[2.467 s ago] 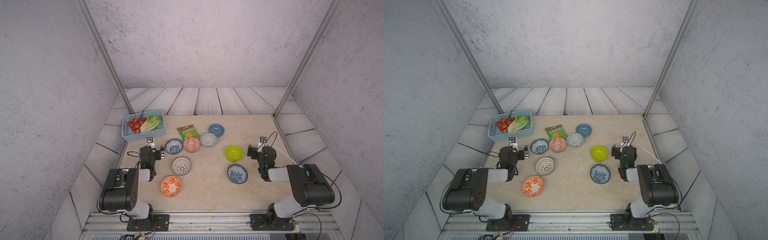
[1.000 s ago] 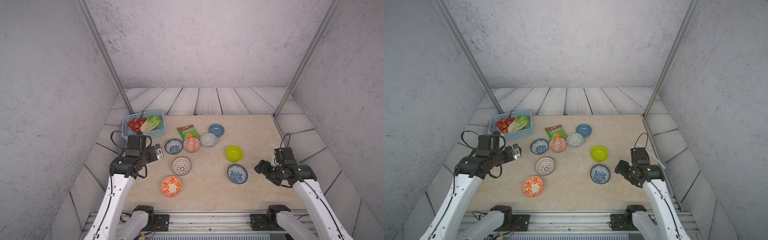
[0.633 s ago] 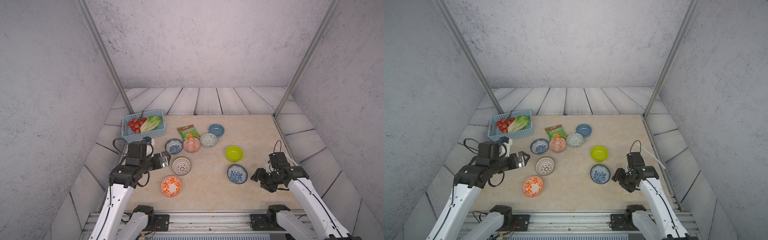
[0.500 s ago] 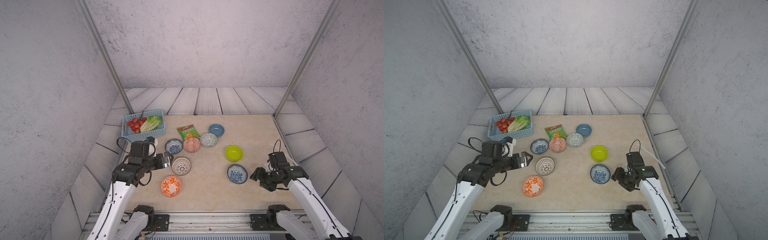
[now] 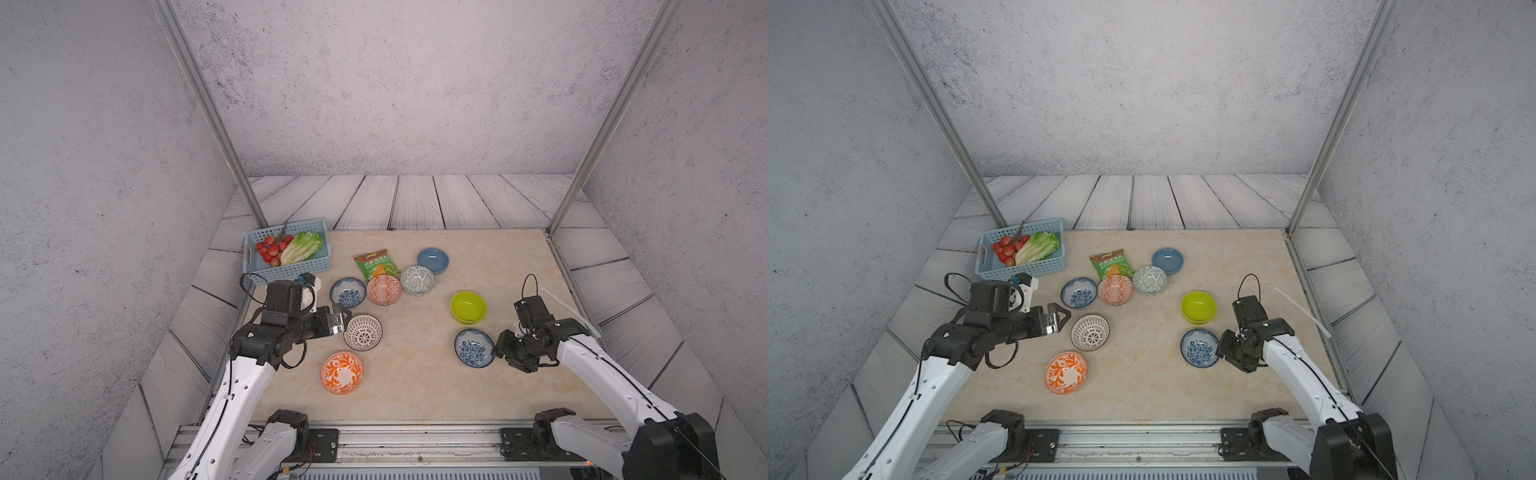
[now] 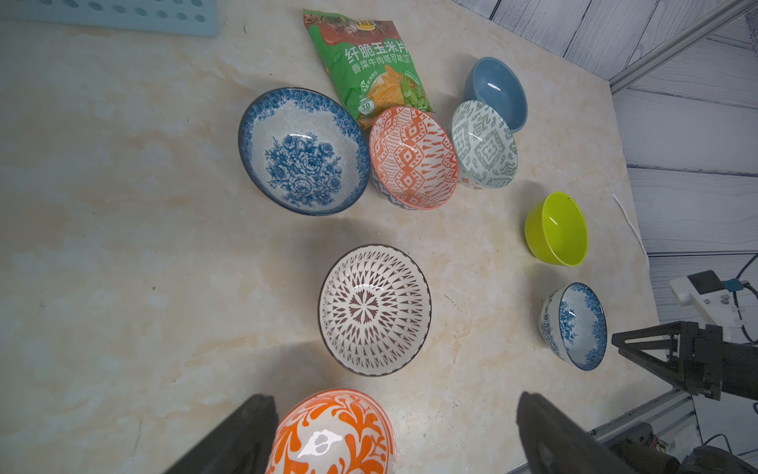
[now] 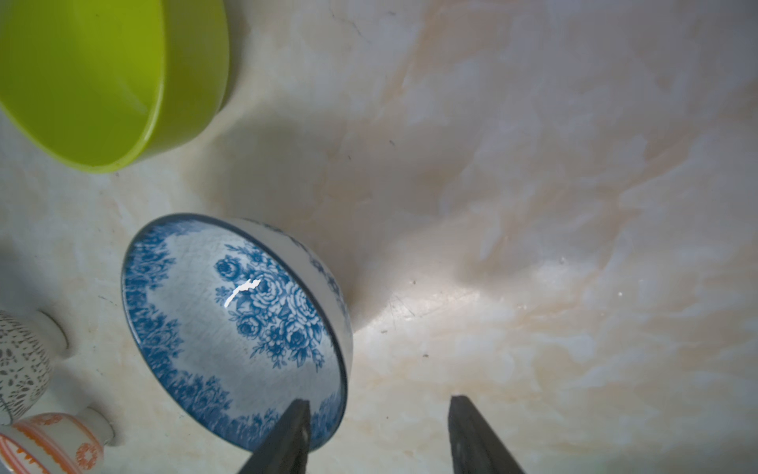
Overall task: Stack the bowls
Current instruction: Move the bowl to the center of the board.
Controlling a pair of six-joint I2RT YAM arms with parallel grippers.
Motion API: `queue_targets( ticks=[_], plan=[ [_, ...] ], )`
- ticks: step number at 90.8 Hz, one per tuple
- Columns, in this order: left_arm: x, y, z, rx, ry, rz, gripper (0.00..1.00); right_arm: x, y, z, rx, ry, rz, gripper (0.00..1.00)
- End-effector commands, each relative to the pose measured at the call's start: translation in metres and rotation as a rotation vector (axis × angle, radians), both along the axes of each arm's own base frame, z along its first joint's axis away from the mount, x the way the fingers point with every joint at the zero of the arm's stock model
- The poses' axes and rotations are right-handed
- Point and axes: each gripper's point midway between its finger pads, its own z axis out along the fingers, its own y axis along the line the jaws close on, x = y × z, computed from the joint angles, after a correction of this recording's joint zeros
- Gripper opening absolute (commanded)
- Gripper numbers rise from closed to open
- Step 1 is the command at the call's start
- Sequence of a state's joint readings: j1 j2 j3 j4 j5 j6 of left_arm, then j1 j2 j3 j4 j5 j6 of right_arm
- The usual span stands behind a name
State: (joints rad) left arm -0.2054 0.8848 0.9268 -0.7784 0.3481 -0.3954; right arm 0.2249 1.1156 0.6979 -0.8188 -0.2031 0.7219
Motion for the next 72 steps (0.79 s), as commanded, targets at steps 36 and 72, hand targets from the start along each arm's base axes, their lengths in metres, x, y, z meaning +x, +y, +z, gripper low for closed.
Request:
queue_targets(
  ticks=[36, 72],
  plan=[
    [0.000, -0.004, -0.004, 0.004, 0.007, -0.026, 0.98, 0.022, 0.014, -0.011, -0.081, 0.006, 0.064, 0.21],
    [0.001, -0.004, -0.008, 0.007, 0.023, -0.024, 0.98, 0.021, 0.008, -0.008, -0.123, 0.012, 0.074, 0.00]
  ],
)
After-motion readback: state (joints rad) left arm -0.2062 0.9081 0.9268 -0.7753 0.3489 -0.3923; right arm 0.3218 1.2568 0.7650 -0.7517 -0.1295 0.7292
